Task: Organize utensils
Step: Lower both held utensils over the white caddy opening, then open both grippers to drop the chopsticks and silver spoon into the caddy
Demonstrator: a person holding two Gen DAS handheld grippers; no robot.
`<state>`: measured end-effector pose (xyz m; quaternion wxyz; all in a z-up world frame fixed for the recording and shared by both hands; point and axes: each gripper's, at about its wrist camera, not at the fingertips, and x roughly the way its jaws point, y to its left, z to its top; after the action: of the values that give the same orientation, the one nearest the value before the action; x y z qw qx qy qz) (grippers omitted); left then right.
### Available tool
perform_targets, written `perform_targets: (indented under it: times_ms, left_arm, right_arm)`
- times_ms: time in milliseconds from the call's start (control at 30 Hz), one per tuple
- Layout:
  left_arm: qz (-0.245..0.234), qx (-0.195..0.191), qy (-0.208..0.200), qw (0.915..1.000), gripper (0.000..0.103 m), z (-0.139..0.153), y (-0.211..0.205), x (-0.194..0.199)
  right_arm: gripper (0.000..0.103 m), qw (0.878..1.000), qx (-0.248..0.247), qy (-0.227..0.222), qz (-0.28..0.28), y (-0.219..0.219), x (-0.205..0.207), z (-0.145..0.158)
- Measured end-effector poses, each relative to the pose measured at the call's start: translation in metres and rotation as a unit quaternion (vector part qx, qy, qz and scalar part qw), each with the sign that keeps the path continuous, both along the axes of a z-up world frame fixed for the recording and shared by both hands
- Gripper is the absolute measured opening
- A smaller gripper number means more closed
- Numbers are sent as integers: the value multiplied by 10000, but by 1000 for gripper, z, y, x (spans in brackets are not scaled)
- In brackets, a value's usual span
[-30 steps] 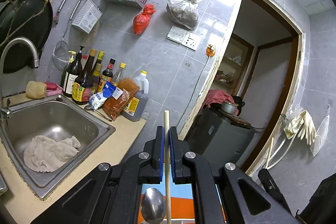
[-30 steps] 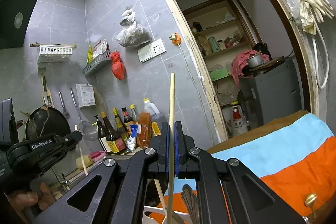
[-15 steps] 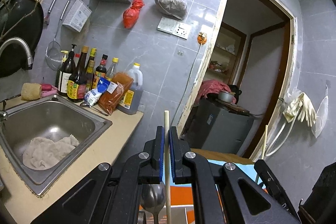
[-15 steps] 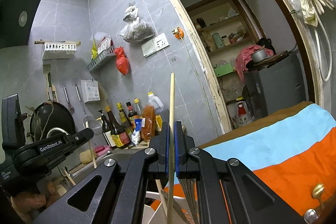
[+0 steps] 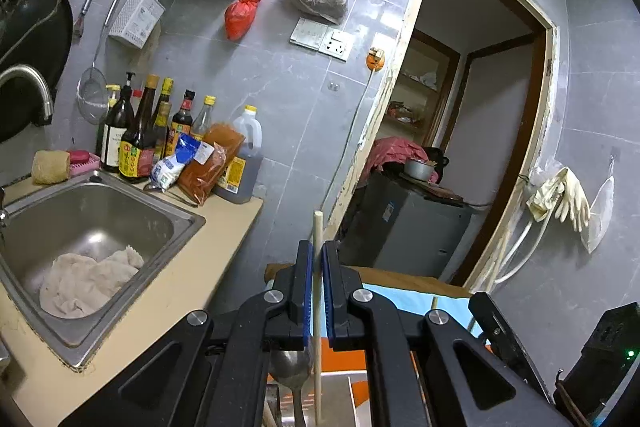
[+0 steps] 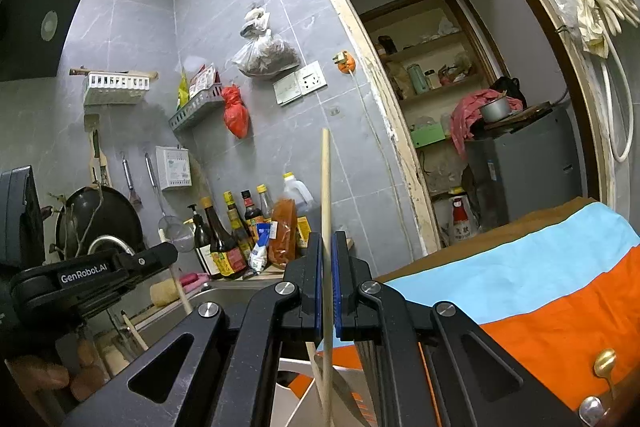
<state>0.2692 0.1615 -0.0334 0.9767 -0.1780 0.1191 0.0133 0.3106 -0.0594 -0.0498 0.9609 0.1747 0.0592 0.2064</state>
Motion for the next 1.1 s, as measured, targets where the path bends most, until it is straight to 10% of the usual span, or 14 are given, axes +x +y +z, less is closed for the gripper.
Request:
perform_targets:
  times_ms: [167,500,933,1100]
  left_arm:
    - [-136,-118,130,9998,6,-1,2,-2]
    - [-343,-132,73,9993,42,13,-6,-10]
    - [-228,253,-221,9992,102,35,-64,-26]
    - [-158,486,-259,9984,103,39,-100,-28]
  right_arm:
    - [11,9999,-34,88,44,-4,-1,2]
    - [28,10000,14,68,-71,-26,-9,17]
    - [89,9973,-238,-33,-693,-100,-33,60]
    - [101,9960,-377,-79,-805,-131,-39,74]
